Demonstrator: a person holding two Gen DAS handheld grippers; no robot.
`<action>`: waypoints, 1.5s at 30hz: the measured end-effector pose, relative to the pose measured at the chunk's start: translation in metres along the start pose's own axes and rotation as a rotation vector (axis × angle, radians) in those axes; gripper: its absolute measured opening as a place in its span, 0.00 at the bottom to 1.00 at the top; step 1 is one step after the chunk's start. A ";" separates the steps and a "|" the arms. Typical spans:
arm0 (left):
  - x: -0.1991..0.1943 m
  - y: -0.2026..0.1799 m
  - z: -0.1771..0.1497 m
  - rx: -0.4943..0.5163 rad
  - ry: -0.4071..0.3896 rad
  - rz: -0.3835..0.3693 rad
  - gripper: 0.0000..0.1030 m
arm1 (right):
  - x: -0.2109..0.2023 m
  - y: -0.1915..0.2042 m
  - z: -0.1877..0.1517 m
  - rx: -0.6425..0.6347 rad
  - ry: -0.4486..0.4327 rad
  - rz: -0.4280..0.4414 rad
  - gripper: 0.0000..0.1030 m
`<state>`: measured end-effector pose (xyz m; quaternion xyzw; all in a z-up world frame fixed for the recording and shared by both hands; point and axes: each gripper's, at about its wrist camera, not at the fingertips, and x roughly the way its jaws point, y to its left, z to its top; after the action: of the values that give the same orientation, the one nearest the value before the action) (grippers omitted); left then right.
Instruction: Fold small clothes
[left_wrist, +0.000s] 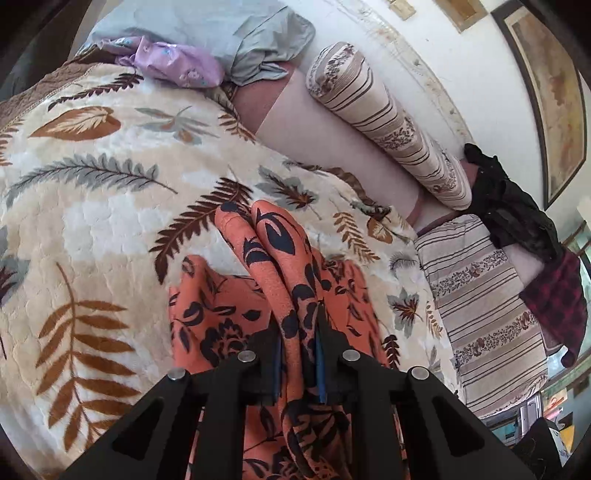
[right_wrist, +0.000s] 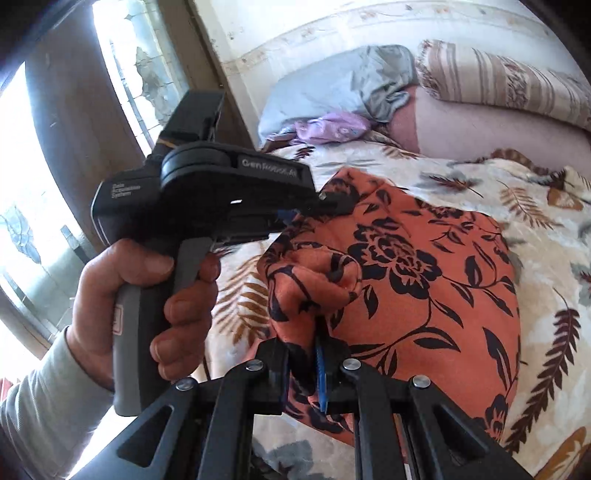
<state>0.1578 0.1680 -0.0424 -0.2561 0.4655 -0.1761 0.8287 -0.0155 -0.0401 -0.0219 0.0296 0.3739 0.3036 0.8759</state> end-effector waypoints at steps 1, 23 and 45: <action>0.014 0.015 0.000 -0.040 0.058 0.016 0.14 | 0.012 0.003 -0.002 -0.008 0.024 -0.008 0.12; -0.013 0.054 -0.025 -0.125 0.038 0.188 0.34 | 0.042 0.003 -0.052 0.096 0.136 0.208 0.72; -0.077 -0.007 -0.105 -0.028 -0.055 0.304 0.41 | -0.065 -0.144 -0.134 0.597 -0.071 0.061 0.74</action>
<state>0.0279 0.1761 -0.0317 -0.1989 0.4786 -0.0349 0.8545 -0.0671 -0.2164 -0.1166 0.3077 0.4145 0.2054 0.8315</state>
